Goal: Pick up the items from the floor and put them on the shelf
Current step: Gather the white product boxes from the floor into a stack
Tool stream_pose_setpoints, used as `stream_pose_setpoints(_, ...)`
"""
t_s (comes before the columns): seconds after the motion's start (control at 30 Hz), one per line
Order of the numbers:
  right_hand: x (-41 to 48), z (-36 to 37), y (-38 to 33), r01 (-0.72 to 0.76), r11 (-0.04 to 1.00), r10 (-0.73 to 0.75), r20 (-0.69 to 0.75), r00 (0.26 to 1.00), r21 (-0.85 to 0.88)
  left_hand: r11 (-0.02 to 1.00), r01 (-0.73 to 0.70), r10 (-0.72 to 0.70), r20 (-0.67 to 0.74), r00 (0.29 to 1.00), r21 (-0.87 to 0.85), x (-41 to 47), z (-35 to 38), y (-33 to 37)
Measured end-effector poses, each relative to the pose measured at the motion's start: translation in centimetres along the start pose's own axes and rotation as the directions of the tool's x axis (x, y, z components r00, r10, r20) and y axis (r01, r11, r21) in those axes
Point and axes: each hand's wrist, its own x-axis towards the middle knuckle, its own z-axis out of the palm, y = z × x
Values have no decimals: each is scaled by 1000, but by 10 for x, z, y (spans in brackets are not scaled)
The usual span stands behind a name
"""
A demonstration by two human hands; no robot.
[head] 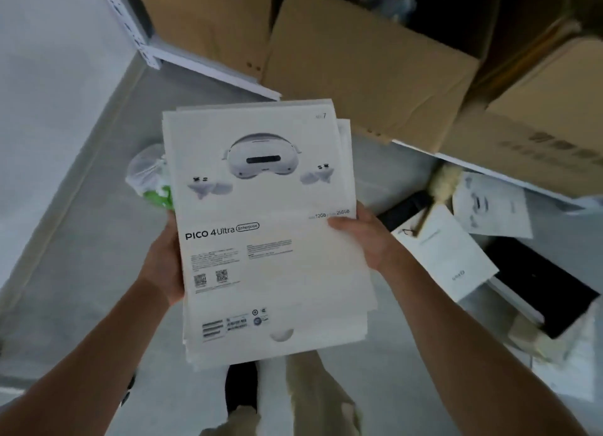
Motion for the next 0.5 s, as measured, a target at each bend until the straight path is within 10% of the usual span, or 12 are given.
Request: stream_pose_setpoints(0.5,-136,-260,117,27,1000,-28,-459,888,-8,775,234,-386,147,911,587,26,223,-194)
